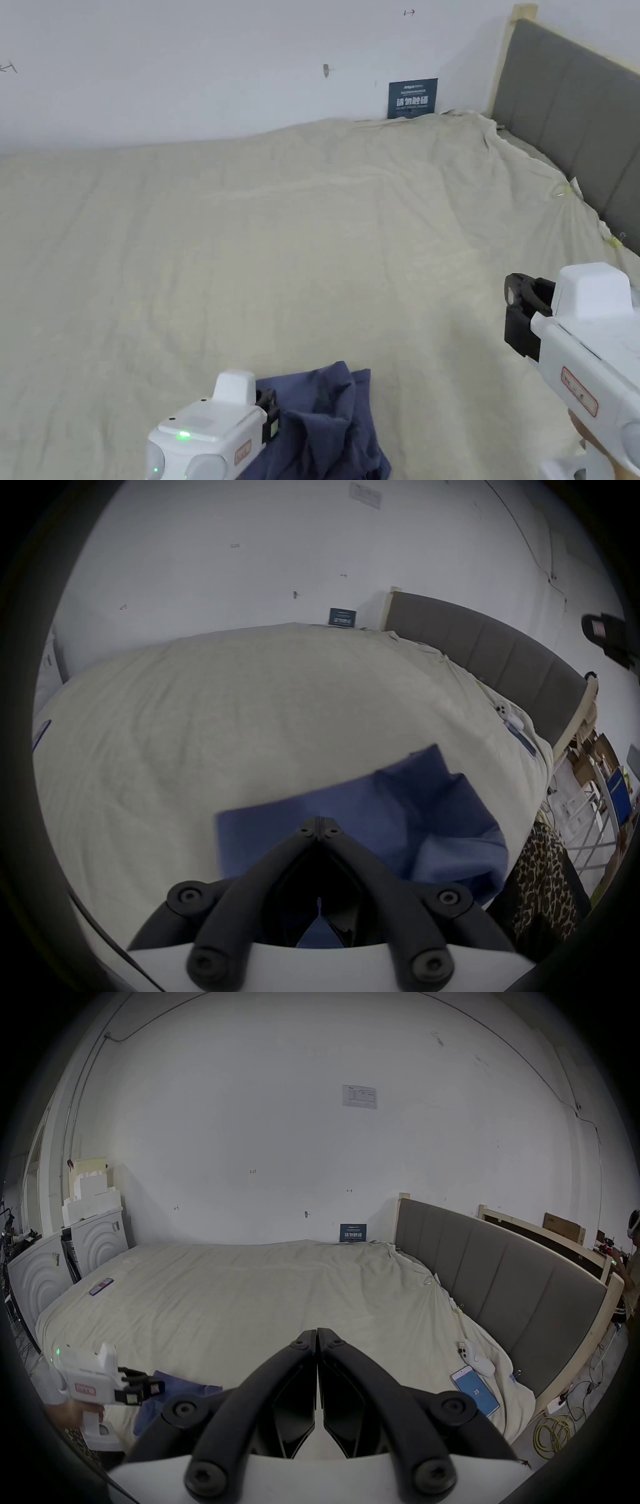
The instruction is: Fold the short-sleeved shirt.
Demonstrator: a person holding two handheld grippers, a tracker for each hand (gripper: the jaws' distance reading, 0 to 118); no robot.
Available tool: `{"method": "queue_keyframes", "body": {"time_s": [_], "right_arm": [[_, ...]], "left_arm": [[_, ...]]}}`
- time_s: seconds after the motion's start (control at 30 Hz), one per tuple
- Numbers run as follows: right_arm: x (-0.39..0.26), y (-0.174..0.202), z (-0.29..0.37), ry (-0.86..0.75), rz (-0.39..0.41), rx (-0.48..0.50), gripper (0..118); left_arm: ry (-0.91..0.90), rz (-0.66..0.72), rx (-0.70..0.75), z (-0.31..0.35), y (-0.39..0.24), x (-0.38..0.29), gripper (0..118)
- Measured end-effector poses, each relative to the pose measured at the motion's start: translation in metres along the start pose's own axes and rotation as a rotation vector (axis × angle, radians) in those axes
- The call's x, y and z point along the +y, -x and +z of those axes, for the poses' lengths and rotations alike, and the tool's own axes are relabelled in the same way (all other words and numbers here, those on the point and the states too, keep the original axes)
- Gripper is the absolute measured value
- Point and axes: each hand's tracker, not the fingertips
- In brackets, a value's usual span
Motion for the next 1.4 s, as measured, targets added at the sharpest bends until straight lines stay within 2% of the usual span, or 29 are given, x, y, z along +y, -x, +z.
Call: {"method": "queue_keyframes", "body": {"time_s": [0.2,0.4,0.73,0.87,1.1,1.4], "right_arm": [[-0.001,-0.018,0.004,-0.013,-0.007,-0.041,0],[-0.007,-0.026,0.005,-0.007,-0.005,-0.055,0],[-0.008,-0.024,0.012,-0.003,-0.015,-0.064,0],[-0.002,-0.018,0.016,-0.021,-0.019,-0.059,0],[0.012,-0.003,0.019,-0.078,-0.014,-0.041,0],[0.027,0.022,0.015,-0.161,0.024,-0.012,0]], "left_arm": [[0.004,-0.049,-0.111,-0.008,-0.046,-0.008,0],[0.047,-0.096,-0.163,-0.024,-0.095,-0.020,0],[0.052,-0.094,-0.159,-0.022,-0.102,-0.021,0],[-0.069,-0.011,-0.173,0.004,-0.090,0.006,0],[-0.331,0.018,-0.097,0.070,-0.057,0.076,0],[-0.611,-0.016,0.185,0.151,0.008,0.123,0]]}}
